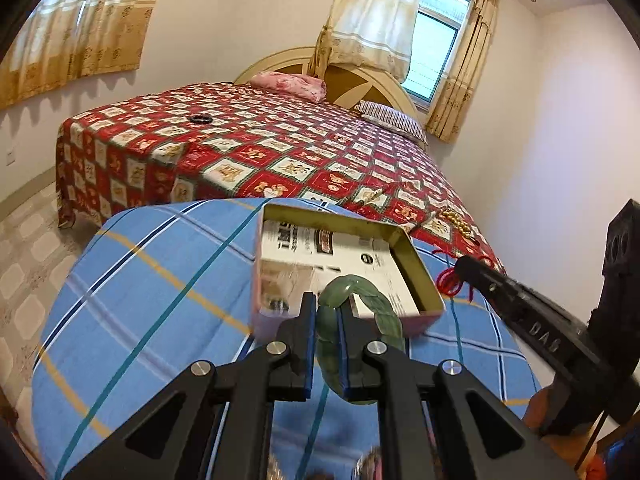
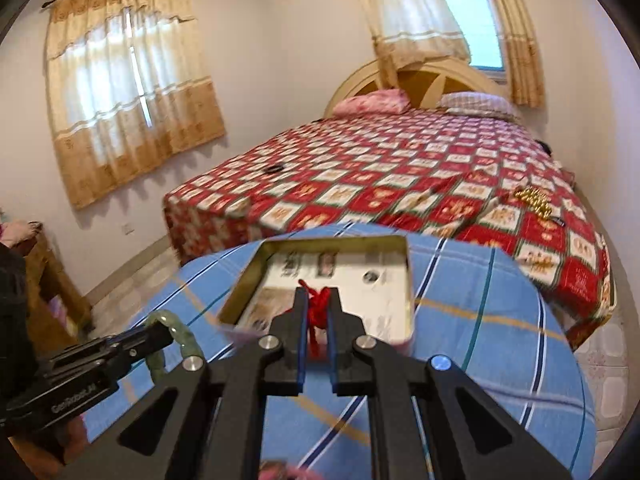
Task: Organize jewelry
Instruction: 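Carry the green bangle and red tassel over the pink tin box with both tools, then open the left tool to drop the green bangle while the right tool releases the tassel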
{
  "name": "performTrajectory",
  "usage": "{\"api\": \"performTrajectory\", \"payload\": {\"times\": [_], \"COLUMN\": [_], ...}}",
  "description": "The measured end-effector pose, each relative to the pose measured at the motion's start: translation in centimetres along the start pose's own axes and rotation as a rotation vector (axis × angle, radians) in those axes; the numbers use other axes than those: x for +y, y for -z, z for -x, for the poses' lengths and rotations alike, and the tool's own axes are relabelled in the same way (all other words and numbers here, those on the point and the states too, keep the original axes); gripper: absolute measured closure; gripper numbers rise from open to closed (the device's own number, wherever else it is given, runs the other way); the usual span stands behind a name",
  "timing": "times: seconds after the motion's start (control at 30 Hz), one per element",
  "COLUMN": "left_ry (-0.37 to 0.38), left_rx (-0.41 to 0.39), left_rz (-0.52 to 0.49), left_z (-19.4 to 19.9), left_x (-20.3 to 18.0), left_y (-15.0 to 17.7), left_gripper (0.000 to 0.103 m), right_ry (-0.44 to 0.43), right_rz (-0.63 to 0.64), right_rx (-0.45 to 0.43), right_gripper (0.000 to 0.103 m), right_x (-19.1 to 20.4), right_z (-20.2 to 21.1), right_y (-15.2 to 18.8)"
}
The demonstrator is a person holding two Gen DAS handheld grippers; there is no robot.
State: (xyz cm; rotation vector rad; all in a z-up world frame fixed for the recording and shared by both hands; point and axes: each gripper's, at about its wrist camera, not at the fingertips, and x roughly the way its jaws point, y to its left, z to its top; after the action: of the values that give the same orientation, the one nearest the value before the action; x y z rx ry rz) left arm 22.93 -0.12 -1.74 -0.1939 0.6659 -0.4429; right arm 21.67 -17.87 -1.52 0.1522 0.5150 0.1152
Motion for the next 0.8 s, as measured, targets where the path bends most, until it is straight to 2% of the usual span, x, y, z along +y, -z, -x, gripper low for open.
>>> {"api": "performTrajectory", "payload": {"times": [0.2, 0.4, 0.5, 0.53, 0.6, 0.63, 0.67, 0.73, 0.8], "left_ry": [-0.021, -0.068, -0.133, -0.140, -0.125, -0.122, -0.128, -0.151, -0.171], "left_rx": [0.038, 0.090, 0.087, 0.096, 0.105, 0.102, 0.092, 0.068, 0.026], "left_rz": [0.009, -0.011, -0.059, -0.062, -0.053, -0.049, -0.049, -0.049, -0.057], "left_z": [-5.4, -9.4, -10.4, -10.6, -10.7, -10.7, -10.4, -10.2, -9.5], "left_x": [0.1, -0.4, -1.1, -1.2, -1.0, -0.9, -0.9, -0.7, -0.8], "left_y": [-1.3, -1.6, -1.5, -1.4, -1.4, -1.3, -1.3, -1.5, -1.6], "left_gripper": [0.094, 0.094, 0.092, 0.089, 0.087, 0.083, 0.079, 0.050, 0.037], "right_ry": [0.051, 0.032, 0.023, 0.026, 0.022, 0.024, 0.027, 0.040, 0.074], "right_rz": [-0.020, -0.044, -0.040, -0.046, -0.064, -0.083, -0.094, -0.117, -0.144], "right_rx": [0.021, 0.076, 0.087, 0.088, 0.090, 0.069, 0.048, -0.004, -0.045], "right_gripper": [0.092, 0.092, 0.088, 0.085, 0.058, 0.036, 0.032, 0.032, 0.032], "right_x": [-1.8, -2.9, -2.9, -2.9, -3.1, -3.4, -3.6, -4.1, -4.7], "right_z": [-4.1, -6.1, -6.2, -6.2, -6.2, -5.7, -5.4, -4.2, -3.4], "right_y": [-0.2, 0.2, 0.3, 0.4, 0.4, 0.4, 0.3, 0.1, -0.1]}}
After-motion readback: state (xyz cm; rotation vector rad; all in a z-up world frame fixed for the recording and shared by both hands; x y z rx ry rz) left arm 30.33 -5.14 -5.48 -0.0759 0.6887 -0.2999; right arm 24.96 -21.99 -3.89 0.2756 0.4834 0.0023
